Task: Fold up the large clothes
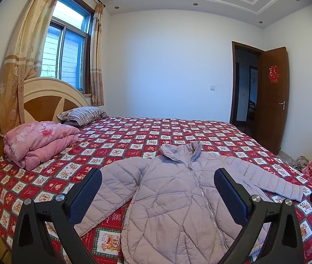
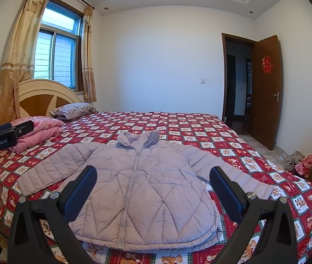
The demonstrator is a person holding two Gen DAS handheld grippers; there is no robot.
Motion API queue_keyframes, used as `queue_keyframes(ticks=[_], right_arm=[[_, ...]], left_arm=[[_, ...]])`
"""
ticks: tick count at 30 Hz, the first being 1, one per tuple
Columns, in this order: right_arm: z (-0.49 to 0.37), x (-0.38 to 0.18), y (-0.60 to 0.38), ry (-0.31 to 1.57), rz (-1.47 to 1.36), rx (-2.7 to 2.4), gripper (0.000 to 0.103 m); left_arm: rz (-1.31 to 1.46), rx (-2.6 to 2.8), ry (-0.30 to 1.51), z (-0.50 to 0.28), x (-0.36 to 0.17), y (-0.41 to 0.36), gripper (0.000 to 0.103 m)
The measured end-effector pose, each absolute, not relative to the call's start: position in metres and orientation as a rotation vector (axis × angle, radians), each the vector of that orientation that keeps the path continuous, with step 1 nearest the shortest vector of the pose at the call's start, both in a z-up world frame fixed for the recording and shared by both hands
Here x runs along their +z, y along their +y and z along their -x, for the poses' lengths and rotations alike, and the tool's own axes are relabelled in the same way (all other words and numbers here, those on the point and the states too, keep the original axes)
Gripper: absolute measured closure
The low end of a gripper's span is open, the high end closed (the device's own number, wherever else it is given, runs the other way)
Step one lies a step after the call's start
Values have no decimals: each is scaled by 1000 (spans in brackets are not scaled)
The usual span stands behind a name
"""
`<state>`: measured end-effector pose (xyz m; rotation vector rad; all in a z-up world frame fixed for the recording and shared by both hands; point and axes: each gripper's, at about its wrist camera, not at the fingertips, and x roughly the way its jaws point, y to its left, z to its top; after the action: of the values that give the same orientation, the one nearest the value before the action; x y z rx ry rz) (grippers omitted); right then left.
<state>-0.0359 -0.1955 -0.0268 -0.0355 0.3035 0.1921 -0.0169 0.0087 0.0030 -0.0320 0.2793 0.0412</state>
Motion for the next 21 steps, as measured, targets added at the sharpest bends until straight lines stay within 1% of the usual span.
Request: queue_keyframes(ticks=[10,21], right_arm=[[34,-32,-193,318,24,194,0],[19,-49,-198,378,-13,197,0]], left_arm=[[35,42,294,13,-1,11,1],[30,33,341,-8,-20,9,1]])
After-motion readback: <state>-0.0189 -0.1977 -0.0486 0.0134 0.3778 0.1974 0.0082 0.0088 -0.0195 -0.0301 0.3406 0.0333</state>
